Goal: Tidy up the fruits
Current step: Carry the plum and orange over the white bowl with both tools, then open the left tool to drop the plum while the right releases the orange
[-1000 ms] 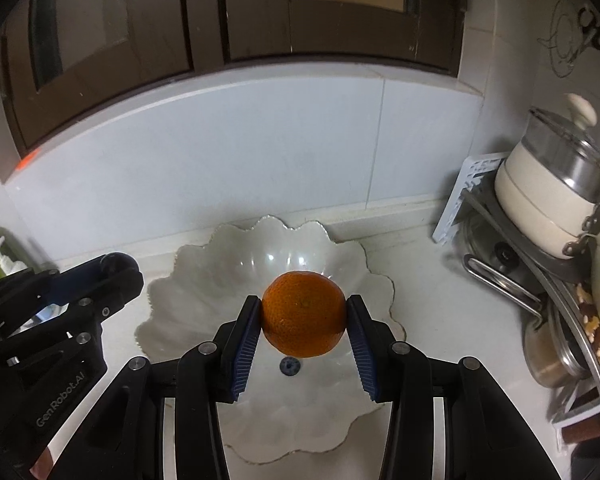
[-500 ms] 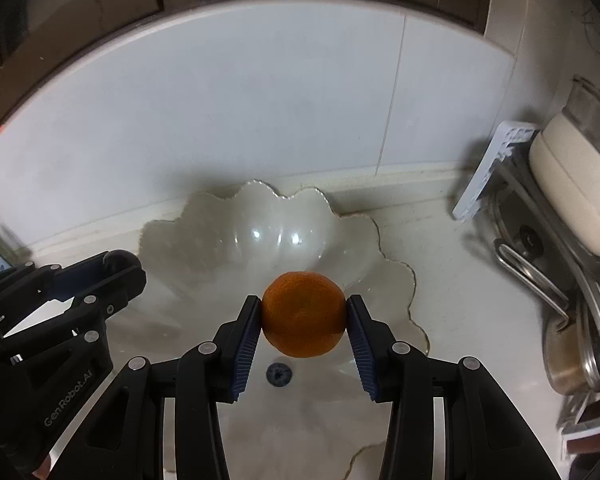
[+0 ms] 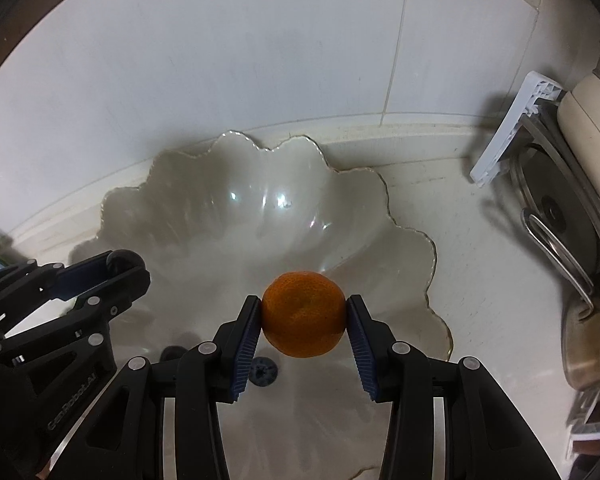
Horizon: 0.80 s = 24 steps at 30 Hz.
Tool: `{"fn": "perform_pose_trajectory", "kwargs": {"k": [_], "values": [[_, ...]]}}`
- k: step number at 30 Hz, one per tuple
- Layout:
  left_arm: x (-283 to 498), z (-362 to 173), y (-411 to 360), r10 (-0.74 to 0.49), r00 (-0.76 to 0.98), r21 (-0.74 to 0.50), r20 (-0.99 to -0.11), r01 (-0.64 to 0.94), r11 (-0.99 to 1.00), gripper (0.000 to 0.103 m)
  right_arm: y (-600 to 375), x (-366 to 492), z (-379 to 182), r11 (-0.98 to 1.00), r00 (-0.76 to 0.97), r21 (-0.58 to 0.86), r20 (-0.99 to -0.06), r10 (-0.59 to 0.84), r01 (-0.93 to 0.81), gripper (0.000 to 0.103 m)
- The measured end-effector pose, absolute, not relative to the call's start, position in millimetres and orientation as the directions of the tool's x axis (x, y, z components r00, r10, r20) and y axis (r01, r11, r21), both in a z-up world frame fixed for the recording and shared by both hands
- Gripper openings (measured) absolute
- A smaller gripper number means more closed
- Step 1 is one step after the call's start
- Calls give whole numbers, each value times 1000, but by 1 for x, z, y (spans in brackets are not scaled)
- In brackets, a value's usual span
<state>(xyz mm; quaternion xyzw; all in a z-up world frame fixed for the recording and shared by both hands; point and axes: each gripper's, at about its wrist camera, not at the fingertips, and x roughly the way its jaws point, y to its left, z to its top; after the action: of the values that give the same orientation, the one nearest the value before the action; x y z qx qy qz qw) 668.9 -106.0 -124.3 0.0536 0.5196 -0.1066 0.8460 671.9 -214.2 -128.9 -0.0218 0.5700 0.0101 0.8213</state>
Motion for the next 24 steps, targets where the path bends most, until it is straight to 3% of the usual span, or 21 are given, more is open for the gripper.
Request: {"fn": "perform_pose_trajectory", "kwargs": {"k": [10,17,24], "values": [[673,-135,-110,-120,402,-17,-908,250,968,26,-216,676,-139,998,321,-37,-947,-22,-41,45],[672,-132,-111,-110,417,-3,-902,248,969,44,-216,673,-132,998,341,-51,-939,-36,-34,52],[664,-118,-106,-105,446,-2,-889,226,974,44,-219,665,-117,996,386,-82,-920,-66,-25,52]]}}
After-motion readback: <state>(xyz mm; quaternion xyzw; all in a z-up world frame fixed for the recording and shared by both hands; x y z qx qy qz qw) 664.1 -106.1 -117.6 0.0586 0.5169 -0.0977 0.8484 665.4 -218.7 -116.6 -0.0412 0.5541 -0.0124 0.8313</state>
